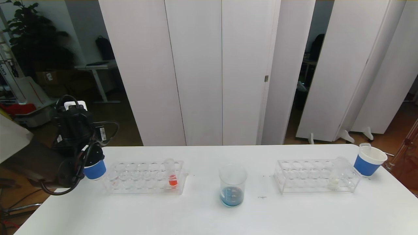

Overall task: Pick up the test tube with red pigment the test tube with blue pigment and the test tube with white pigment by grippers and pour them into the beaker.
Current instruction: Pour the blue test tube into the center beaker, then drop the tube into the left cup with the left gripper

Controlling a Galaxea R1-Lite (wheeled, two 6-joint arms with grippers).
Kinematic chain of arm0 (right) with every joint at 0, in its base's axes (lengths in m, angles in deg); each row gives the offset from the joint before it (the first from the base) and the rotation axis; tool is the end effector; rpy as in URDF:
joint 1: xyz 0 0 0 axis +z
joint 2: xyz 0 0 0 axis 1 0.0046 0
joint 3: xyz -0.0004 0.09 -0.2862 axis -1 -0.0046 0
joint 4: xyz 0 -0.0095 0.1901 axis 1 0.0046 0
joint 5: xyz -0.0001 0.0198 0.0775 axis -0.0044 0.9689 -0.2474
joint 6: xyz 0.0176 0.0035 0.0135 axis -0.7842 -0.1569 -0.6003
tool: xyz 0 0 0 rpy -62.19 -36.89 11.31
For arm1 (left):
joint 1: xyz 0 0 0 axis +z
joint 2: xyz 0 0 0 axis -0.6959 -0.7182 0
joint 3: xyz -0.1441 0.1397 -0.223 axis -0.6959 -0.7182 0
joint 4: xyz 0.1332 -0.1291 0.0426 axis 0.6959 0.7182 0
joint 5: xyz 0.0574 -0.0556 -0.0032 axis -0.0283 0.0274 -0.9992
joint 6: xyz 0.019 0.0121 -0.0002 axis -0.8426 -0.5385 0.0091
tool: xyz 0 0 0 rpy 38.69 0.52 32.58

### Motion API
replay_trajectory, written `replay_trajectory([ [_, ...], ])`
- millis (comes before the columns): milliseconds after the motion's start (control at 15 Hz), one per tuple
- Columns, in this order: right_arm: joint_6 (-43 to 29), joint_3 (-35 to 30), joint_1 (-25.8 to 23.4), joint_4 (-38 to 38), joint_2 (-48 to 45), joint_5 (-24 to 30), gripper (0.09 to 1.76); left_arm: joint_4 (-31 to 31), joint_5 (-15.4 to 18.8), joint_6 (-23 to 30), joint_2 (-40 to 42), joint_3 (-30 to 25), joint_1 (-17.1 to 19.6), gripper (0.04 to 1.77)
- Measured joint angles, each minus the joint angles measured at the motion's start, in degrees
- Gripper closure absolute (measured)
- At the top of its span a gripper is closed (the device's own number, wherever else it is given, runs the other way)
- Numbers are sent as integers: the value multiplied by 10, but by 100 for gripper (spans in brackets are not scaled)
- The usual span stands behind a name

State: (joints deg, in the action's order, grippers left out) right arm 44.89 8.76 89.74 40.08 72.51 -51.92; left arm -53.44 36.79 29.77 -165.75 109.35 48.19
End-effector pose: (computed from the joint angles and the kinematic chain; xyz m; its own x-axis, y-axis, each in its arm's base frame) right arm -0.0229 -0.0001 0.0763 1.0000 -0.0035 0.0086 0.0034 0.9999 0.0164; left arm 0.3727 0.0412 0.1257 0.7165 0.6941 -0.0698 -0.6763 0.7157 0.1745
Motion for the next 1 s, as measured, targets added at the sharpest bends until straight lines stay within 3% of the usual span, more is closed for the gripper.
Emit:
replay_trajectory([
  [533, 0, 0, 0, 0, 0, 0, 10, 10, 31, 42, -24, -25, 20, 122],
  [800, 0, 0, 0, 0, 0, 0, 10, 63, 58, 94, -22, -34, 23, 122],
  [1000, 0, 0, 0, 0, 0, 0, 10, 67, 63, 99, -18, -34, 24, 122],
])
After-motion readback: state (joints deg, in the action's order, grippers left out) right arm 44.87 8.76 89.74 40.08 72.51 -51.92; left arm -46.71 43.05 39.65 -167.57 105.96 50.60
